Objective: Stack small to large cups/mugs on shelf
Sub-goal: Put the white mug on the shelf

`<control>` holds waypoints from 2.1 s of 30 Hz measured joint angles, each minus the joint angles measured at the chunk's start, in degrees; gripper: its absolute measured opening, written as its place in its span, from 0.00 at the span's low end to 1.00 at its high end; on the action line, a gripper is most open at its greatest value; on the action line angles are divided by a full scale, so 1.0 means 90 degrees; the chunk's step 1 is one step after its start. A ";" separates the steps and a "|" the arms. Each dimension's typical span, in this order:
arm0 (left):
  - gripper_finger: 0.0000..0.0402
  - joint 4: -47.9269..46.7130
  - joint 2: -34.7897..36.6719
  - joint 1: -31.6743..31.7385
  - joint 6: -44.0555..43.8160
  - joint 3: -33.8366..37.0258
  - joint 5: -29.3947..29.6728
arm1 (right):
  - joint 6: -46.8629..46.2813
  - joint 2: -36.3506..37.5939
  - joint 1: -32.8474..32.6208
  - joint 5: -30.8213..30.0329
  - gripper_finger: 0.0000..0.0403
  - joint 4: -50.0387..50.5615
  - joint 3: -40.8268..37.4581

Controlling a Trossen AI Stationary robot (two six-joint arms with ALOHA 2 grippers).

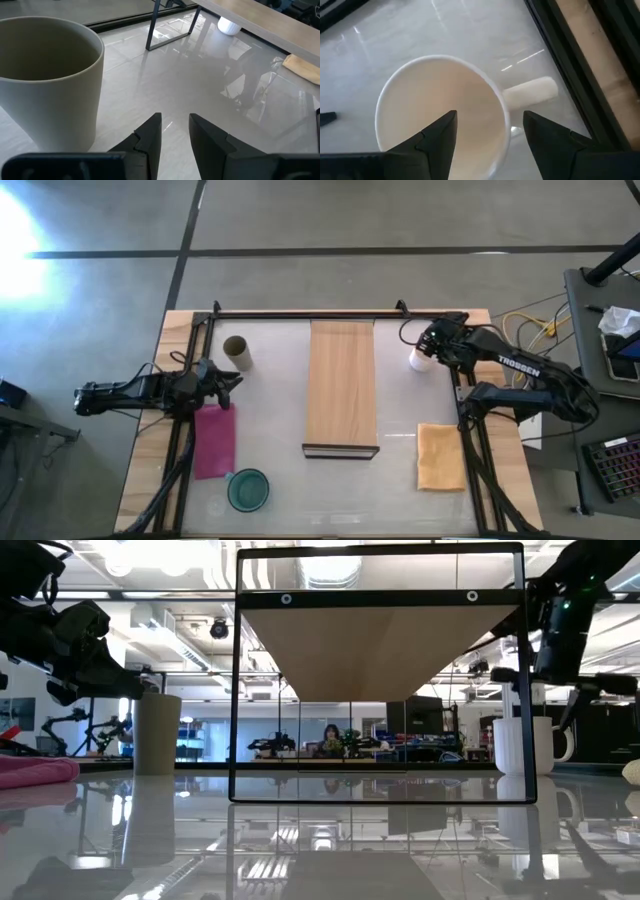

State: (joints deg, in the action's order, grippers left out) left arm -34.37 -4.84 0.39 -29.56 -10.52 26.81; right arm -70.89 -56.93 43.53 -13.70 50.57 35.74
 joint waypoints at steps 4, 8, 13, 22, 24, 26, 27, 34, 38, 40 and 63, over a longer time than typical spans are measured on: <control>0.21 0.0000 0.0000 0.0001 0.0000 0.0000 0.0000 | 0.0073 -0.0136 0.0000 -0.0165 0.52 0.0022 -0.0029; 0.21 0.0000 0.0000 0.0000 0.0000 0.0000 0.0002 | 0.0092 -0.0326 0.0000 -0.0288 0.42 0.0012 -0.0033; 0.21 0.0000 0.0000 0.0000 0.0000 0.0000 0.0001 | 0.0095 -0.0551 -0.0005 -0.0320 0.24 -0.0003 -0.0033; 0.21 0.0000 0.0000 0.0002 0.0000 0.0000 0.0000 | -0.0086 -0.0401 -0.0496 -0.0713 0.04 0.0402 0.0208; 0.21 0.0000 0.0000 0.0000 0.0000 0.0000 0.0000 | -0.0198 -0.0362 -0.0748 -0.0811 0.03 0.0918 0.0499; 0.21 0.0000 0.0000 0.0000 0.0000 0.0000 0.0002 | -0.0336 -0.0345 -0.1073 -0.0841 0.03 0.1422 0.0858; 0.21 0.0000 0.0000 0.0001 0.0000 0.0000 0.0000 | -0.0430 -0.0342 -0.1286 -0.0844 0.03 0.1659 0.1077; 0.21 0.0000 0.0000 -0.0001 0.0000 0.0000 0.0002 | -0.2170 -0.0630 -0.3099 -0.1378 0.03 0.2991 0.2867; 0.21 0.0000 0.0000 0.0002 0.0000 0.0000 0.0002 | -0.3098 -0.1240 -0.3692 -0.1490 0.03 0.4112 0.3963; 0.21 0.0000 0.0000 0.0002 0.0000 0.0000 0.0000 | -0.3171 -0.1616 -0.3860 -0.1589 0.03 0.4281 0.4575; 0.21 0.0000 0.0000 0.0001 0.0000 0.0000 0.0001 | -0.1281 -0.5287 -0.4044 -0.1599 0.03 0.4340 0.9241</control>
State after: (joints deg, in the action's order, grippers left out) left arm -34.37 -4.84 0.40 -29.56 -10.52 26.81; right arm -82.42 -104.51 7.14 -28.10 89.63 118.91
